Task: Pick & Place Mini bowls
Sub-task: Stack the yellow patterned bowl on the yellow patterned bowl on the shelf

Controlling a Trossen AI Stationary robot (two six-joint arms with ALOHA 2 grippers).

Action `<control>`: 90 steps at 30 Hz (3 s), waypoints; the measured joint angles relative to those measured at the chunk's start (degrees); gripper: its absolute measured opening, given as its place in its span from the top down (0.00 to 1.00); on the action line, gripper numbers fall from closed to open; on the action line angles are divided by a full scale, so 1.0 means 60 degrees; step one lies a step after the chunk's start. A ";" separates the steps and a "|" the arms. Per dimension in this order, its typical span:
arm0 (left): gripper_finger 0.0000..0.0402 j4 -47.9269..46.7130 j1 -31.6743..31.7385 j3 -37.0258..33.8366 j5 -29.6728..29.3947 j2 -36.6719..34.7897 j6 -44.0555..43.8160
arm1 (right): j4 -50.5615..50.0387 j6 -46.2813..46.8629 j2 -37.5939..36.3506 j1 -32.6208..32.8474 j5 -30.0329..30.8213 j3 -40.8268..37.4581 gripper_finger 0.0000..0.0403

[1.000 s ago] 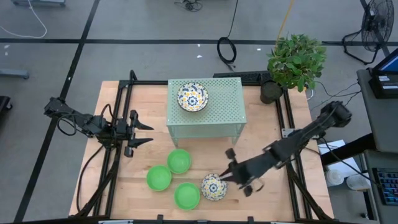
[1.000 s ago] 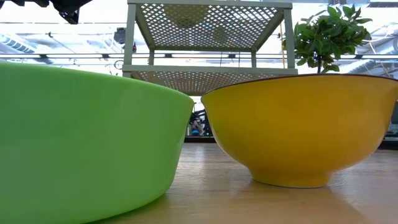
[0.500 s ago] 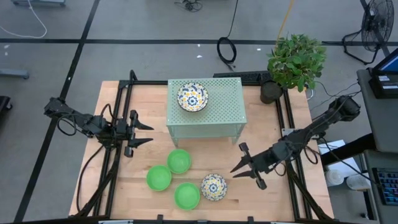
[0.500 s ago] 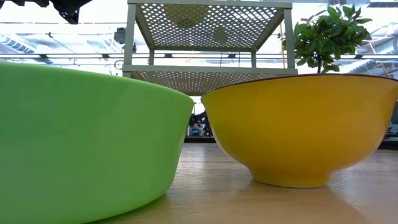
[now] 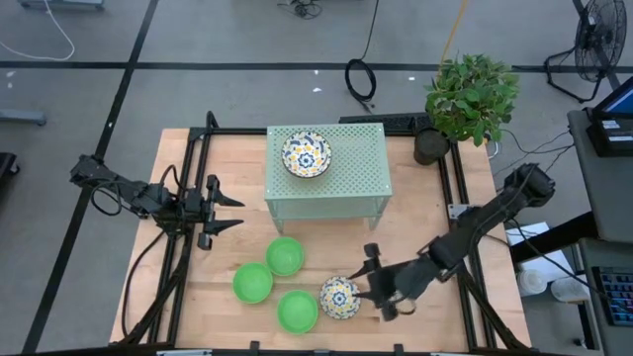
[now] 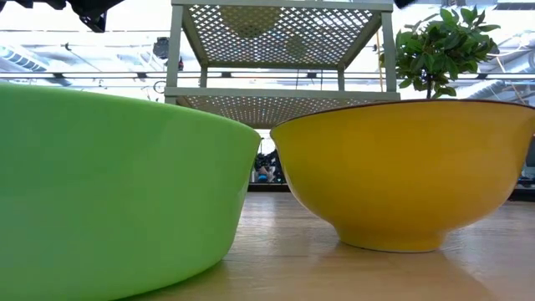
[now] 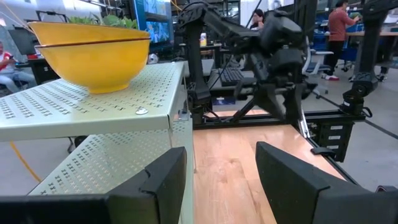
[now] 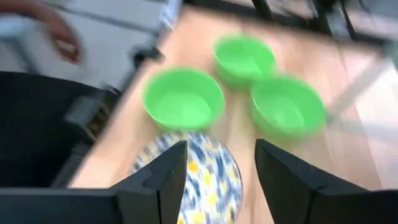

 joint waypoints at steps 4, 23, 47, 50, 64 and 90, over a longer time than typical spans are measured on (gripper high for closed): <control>0.51 0.0000 0.0003 0.0000 0.0001 0.0001 0.0000 | -0.2842 0.2630 0.0691 0.0129 0.0434 0.0887 0.59; 0.51 -0.0001 -0.0001 0.0000 0.0001 0.0000 0.0000 | -0.1680 0.5031 0.0869 0.0461 -0.2304 -0.0834 0.64; 0.51 -0.0004 -0.0001 -0.0004 0.0004 0.0001 0.0000 | -0.0930 0.6351 0.0869 -0.0149 -0.0279 -0.0861 0.68; 0.51 -0.0004 -0.0001 -0.0004 0.0004 0.0000 0.0000 | -0.0879 0.6513 0.0956 -0.0143 -0.0297 -0.0861 0.69; 0.51 -0.0001 -0.0001 -0.0004 0.0004 0.0002 0.0000 | 0.0027 0.6684 0.1885 -0.0195 -0.1040 -0.0865 0.70; 0.51 0.0000 -0.0001 -0.0004 0.0004 0.0000 0.0000 | -0.0018 0.7373 0.1840 -0.0577 -0.1324 -0.0853 0.75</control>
